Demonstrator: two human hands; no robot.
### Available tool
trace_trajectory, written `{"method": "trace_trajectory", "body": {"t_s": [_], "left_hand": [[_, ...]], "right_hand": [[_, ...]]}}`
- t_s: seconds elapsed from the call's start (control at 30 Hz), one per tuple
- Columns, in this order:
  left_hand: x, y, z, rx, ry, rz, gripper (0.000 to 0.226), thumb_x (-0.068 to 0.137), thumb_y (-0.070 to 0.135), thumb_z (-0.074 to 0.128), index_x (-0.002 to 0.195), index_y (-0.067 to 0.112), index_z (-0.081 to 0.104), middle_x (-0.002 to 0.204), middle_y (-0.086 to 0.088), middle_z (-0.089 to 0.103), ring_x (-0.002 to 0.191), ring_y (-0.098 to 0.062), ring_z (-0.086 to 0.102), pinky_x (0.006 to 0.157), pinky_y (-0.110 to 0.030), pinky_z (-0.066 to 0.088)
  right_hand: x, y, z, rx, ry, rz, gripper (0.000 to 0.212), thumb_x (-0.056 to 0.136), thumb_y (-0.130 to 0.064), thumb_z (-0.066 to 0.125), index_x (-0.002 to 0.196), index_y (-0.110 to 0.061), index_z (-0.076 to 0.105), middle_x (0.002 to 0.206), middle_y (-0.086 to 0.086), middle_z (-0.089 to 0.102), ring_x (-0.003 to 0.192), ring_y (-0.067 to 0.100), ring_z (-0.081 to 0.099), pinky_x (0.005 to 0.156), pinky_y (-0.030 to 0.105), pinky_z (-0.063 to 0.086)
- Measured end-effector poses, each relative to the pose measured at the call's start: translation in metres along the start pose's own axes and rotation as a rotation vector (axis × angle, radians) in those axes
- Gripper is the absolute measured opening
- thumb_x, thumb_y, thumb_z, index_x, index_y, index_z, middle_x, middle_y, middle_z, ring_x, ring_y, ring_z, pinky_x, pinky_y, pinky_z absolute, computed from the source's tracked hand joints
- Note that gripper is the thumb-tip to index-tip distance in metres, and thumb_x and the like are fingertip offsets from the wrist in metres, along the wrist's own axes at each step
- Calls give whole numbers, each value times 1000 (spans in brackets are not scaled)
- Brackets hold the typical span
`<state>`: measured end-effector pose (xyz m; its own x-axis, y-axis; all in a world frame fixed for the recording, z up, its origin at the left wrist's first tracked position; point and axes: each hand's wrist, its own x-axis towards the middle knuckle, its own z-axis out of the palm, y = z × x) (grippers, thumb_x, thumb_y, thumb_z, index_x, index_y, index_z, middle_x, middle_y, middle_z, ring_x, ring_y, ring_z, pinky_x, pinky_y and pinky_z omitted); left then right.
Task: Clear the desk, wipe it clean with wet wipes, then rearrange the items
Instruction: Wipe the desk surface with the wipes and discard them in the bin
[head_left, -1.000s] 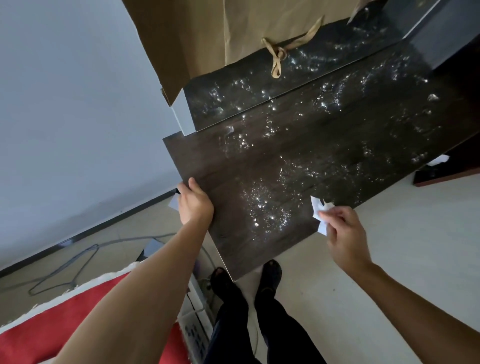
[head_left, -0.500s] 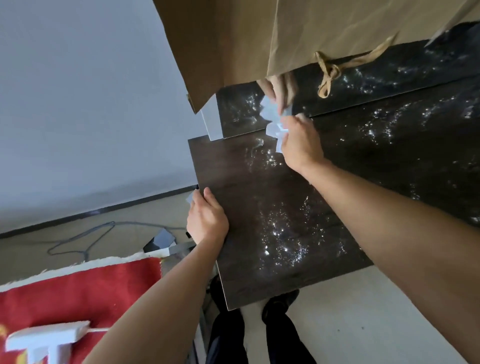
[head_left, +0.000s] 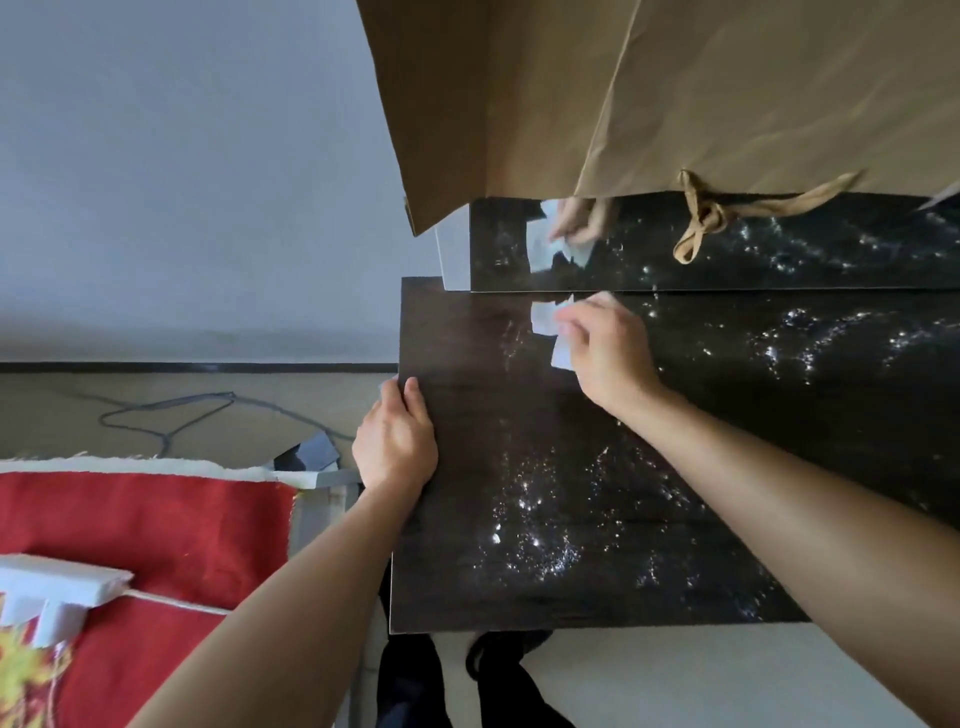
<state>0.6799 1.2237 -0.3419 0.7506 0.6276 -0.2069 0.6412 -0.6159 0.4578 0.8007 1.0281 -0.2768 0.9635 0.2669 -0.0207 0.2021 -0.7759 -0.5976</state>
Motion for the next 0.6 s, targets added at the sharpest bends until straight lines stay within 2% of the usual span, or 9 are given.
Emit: {"method": "trace_trajectory", "body": {"t_s": [0.1, 0.2, 0.23, 0.3, 0.4, 0.43, 0.47, 0.57, 0.6], "left_hand": [[0, -1, 1, -1, 21, -3, 42, 98, 50, 19, 94, 18, 46, 91, -13, 66, 83, -39, 59, 64, -38, 38], [0, -1, 2, -8, 29, -3, 39, 98, 50, 20, 90, 20, 44, 87, -12, 66, 79, -38, 59, 62, -36, 36], [0, -1, 1, -7, 28, -6, 39, 98, 50, 20, 89, 20, 44, 86, -11, 65, 79, -38, 58, 62, -36, 36], [-1, -2, 0, -14, 12, -10, 39, 98, 50, 20, 87, 19, 42, 85, -12, 65, 78, -38, 58, 62, -36, 36], [-1, 0, -1, -29, -11, -9, 41, 98, 50, 19, 87, 17, 41, 85, -14, 64, 79, -39, 57, 63, -39, 38], [-1, 1, -1, -22, -10, -9, 41, 98, 50, 19, 87, 17, 41, 85, -14, 64, 79, -39, 57, 64, -39, 39], [-1, 1, -2, -17, -12, -10, 41, 98, 50, 19, 86, 17, 41, 85, -14, 64, 79, -39, 57, 64, -40, 39], [-1, 2, -2, -24, -8, -4, 39, 98, 49, 19, 84, 19, 39, 84, -13, 63, 78, -39, 56, 62, -39, 37], [-1, 1, -2, -22, -1, -2, 39, 98, 50, 19, 84, 19, 39, 83, -13, 63, 77, -39, 56, 62, -38, 36]], "right_hand": [[26, -16, 38, -15, 102, 99, 22, 86, 0, 49, 97, 0, 67, 107, 18, 58, 102, 33, 52, 86, 36, 43], [10, -18, 54, 70, 99, 51, 20, 84, 4, 50, 88, -2, 69, 100, 10, 56, 100, 26, 48, 83, 23, 38], [-1, -16, 51, 42, 18, -42, 22, 84, 4, 51, 92, -3, 70, 99, 10, 55, 97, 24, 48, 82, 23, 37], [-33, -8, 38, 9, -257, -219, 23, 86, 1, 54, 98, -6, 72, 94, 9, 55, 91, 19, 48, 80, 28, 41], [-56, 1, 5, 39, -660, -237, 22, 86, -5, 60, 95, -17, 76, 86, 0, 58, 81, 14, 54, 72, 25, 40], [-45, 3, 0, 38, -652, -196, 19, 86, -7, 61, 93, -16, 76, 87, 3, 61, 80, 17, 57, 70, 28, 42], [-27, 3, -2, 35, -547, -158, 16, 86, -9, 60, 90, -12, 76, 88, 8, 62, 80, 22, 60, 70, 32, 45], [23, -8, 18, -35, -48, -32, 19, 86, -5, 56, 92, -4, 74, 93, 18, 62, 86, 32, 58, 77, 38, 45], [29, -16, 29, -38, 35, 16, 22, 86, -2, 55, 98, -5, 73, 99, 17, 62, 92, 32, 57, 81, 36, 45]]}}
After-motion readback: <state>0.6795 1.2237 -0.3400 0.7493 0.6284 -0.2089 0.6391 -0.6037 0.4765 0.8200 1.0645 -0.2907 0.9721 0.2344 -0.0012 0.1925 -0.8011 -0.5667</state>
